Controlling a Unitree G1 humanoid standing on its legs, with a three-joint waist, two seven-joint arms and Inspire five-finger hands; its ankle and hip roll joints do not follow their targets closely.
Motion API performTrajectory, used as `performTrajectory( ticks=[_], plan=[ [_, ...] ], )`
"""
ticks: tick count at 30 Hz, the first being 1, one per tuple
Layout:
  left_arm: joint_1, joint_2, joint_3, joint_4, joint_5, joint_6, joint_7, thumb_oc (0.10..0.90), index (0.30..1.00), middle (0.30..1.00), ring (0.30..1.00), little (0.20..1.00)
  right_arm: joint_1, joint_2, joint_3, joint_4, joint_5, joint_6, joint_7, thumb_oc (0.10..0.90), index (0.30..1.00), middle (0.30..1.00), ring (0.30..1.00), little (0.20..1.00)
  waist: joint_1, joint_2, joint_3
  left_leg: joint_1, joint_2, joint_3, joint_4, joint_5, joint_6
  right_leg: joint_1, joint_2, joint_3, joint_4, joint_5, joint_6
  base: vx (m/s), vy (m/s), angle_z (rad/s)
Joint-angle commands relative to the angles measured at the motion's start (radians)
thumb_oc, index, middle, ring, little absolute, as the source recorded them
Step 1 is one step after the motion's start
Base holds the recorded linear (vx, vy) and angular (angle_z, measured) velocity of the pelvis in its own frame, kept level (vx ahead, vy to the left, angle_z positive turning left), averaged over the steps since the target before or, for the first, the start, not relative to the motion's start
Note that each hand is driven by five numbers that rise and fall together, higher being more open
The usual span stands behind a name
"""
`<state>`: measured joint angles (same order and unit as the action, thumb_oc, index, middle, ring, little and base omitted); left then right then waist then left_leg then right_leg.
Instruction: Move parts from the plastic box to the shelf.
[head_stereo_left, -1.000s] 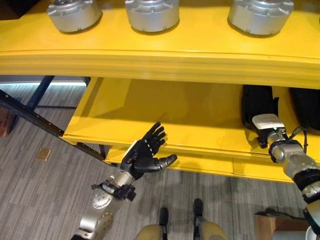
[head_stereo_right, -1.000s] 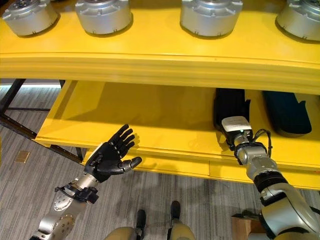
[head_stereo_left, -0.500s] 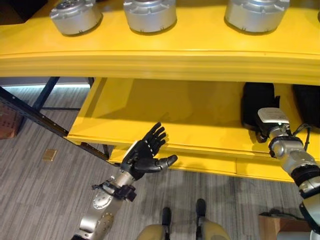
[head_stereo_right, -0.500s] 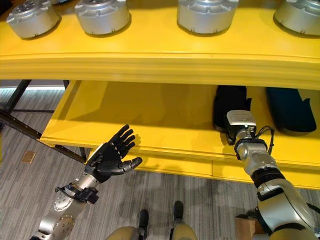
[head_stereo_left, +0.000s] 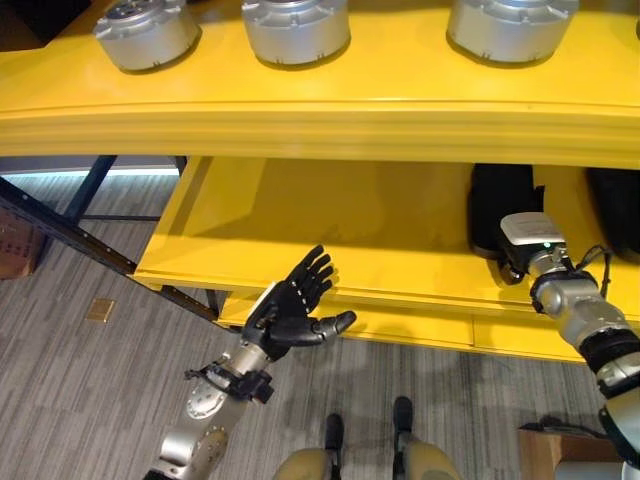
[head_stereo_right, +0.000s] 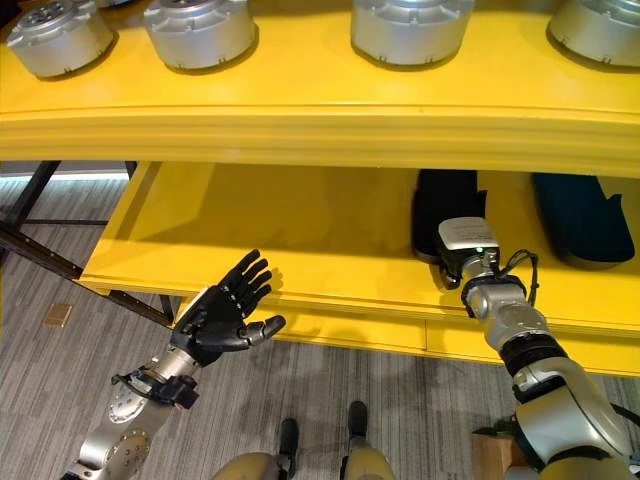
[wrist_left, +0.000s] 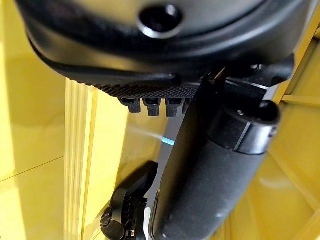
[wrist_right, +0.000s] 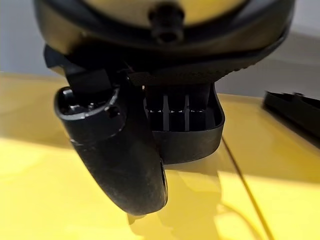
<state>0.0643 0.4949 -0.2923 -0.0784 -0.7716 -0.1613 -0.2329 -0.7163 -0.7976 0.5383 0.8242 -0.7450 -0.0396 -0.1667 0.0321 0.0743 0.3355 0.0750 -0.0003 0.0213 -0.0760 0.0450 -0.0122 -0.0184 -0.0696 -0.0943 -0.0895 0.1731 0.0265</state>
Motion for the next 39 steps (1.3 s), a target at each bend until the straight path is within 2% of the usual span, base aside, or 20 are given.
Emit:
performTrajectory(
  ticks=[1, 7, 11, 15, 19, 23, 25, 26, 27, 33, 39],
  plan=[
    [-0.031, 0.008, -0.018, -0.082, 0.004, -0.129, -0.041, 0.900, 1.000, 1.000, 1.000, 1.000, -0.096, -0.009, 0.080, -0.014, -0.042, -0.003, -0.055, 0.400, 0.300, 0.300, 0.300, 0.300, 0.031, -0.033, -0.035, -0.064, 0.059, 0.013, 0.076, -0.075, -0.020, 0.020, -0.048, -0.014, 0.085, -0.163, 0.051, 0.00, 0.000, 0.00],
    [-0.028, 0.010, -0.019, -0.076, 0.002, -0.137, -0.047, 0.900, 1.000, 1.000, 1.000, 1.000, -0.111, -0.010, 0.097, -0.021, -0.079, -0.023, -0.080, 0.400, 0.300, 0.300, 0.300, 0.300, 0.037, -0.034, -0.036, -0.067, 0.059, 0.011, 0.076, -0.074, -0.021, 0.019, -0.048, -0.017, 0.084, -0.163, 0.052, 0.00, 0.000, 0.00],
    [-0.026, 0.007, -0.019, -0.075, 0.005, -0.138, -0.053, 0.900, 1.000, 1.000, 1.000, 1.000, -0.114, -0.007, 0.101, -0.029, -0.069, -0.011, -0.077, 0.400, 0.300, 0.300, 0.300, 0.300, 0.039, -0.035, -0.036, -0.070, 0.058, 0.009, 0.077, -0.075, -0.021, 0.019, -0.047, -0.017, 0.082, -0.163, 0.052, 0.00, 0.000, 0.00],
    [-0.028, 0.006, -0.019, -0.077, 0.007, -0.137, -0.054, 0.900, 1.000, 1.000, 1.000, 1.000, -0.120, -0.003, 0.105, -0.026, -0.032, 0.023, -0.062, 0.400, 0.300, 0.300, 0.300, 0.300, 0.041, -0.035, -0.037, -0.070, 0.059, 0.008, 0.074, -0.073, -0.022, 0.019, -0.047, -0.018, 0.080, -0.162, 0.052, 0.00, 0.000, 0.00],
    [-0.032, 0.006, -0.023, -0.077, 0.003, -0.138, -0.050, 0.900, 1.000, 1.000, 1.000, 1.000, -0.115, 0.015, 0.077, 0.008, 0.075, 0.086, -0.052, 0.400, 0.300, 0.300, 0.300, 0.300, 0.041, -0.033, -0.035, -0.069, 0.060, 0.007, 0.074, -0.071, -0.022, 0.020, -0.048, -0.018, 0.080, -0.161, 0.050, 0.00, 0.000, 0.00],
    [-0.038, 0.006, -0.023, -0.087, 0.003, -0.128, -0.041, 0.900, 1.000, 1.000, 1.000, 1.000, -0.112, 0.037, 0.035, 0.040, 0.114, 0.078, -0.036, 0.400, 0.300, 0.300, 0.300, 0.300, 0.040, -0.030, -0.030, -0.068, 0.060, 0.006, 0.076, -0.072, -0.022, 0.021, -0.048, -0.018, 0.082, -0.161, 0.048, 0.00, 0.000, 0.00],
    [-0.040, 0.005, -0.025, -0.089, 0.003, -0.127, -0.038, 0.900, 1.000, 1.000, 1.000, 1.000, -0.113, 0.039, 0.029, 0.042, 0.122, 0.068, -0.030, 0.465, 0.391, 0.391, 0.391, 0.391, 0.038, -0.029, -0.031, -0.067, 0.060, 0.006, 0.075, -0.072, -0.022, 0.020, -0.048, -0.017, 0.083, -0.162, 0.048, 0.00, 0.000, 0.00],
    [-0.041, 0.006, -0.026, -0.088, 0.001, -0.128, -0.037, 0.900, 1.000, 1.000, 1.000, 1.000, -0.113, 0.039, 0.027, 0.042, 0.124, 0.066, -0.027, 0.775, 0.824, 0.824, 0.824, 0.824, 0.038, -0.029, -0.030, -0.067, 0.060, 0.006, 0.075, -0.073, -0.022, 0.020, -0.049, -0.017, 0.084, -0.162, 0.048, 0.00, 0.000, 0.00],
    [-0.042, 0.005, -0.027, -0.089, 0.001, -0.128, -0.037, 0.900, 1.000, 1.000, 1.000, 1.000, -0.112, 0.041, 0.027, 0.042, 0.129, 0.066, -0.023, 0.900, 1.000, 1.000, 1.000, 1.000, 0.037, -0.028, -0.030, -0.066, 0.060, 0.007, 0.076, -0.073, -0.022, 0.020, -0.049, -0.017, 0.084, -0.162, 0.048, 0.00, 0.000, 0.00],
    [-0.045, -0.002, -0.028, -0.089, 0.000, -0.119, -0.036, 0.900, 1.000, 1.000, 1.000, 1.000, -0.102, 0.050, 0.019, 0.035, 0.124, 0.070, -0.003, 0.900, 1.000, 1.000, 1.000, 1.000, 0.034, -0.028, -0.031, -0.066, 0.058, 0.008, 0.077, -0.074, -0.021, 0.020, -0.052, -0.015, 0.087, -0.162, 0.048, 0.00, 0.000, 0.00],
    [-0.042, 0.001, -0.029, -0.088, 0.000, -0.121, -0.041, 0.900, 1.000, 1.000, 1.000, 1.000, -0.101, 0.030, 0.051, 0.016, -0.020, 0.034, -0.030, 0.900, 1.000, 1.000, 1.000, 1.000, 0.033, -0.030, -0.034, -0.064, 0.057, 0.007, 0.077, -0.074, -0.021, 0.021, -0.052, -0.014, 0.087, -0.161, 0.050, 0.00, 0.000, 0.00]
  ],
)
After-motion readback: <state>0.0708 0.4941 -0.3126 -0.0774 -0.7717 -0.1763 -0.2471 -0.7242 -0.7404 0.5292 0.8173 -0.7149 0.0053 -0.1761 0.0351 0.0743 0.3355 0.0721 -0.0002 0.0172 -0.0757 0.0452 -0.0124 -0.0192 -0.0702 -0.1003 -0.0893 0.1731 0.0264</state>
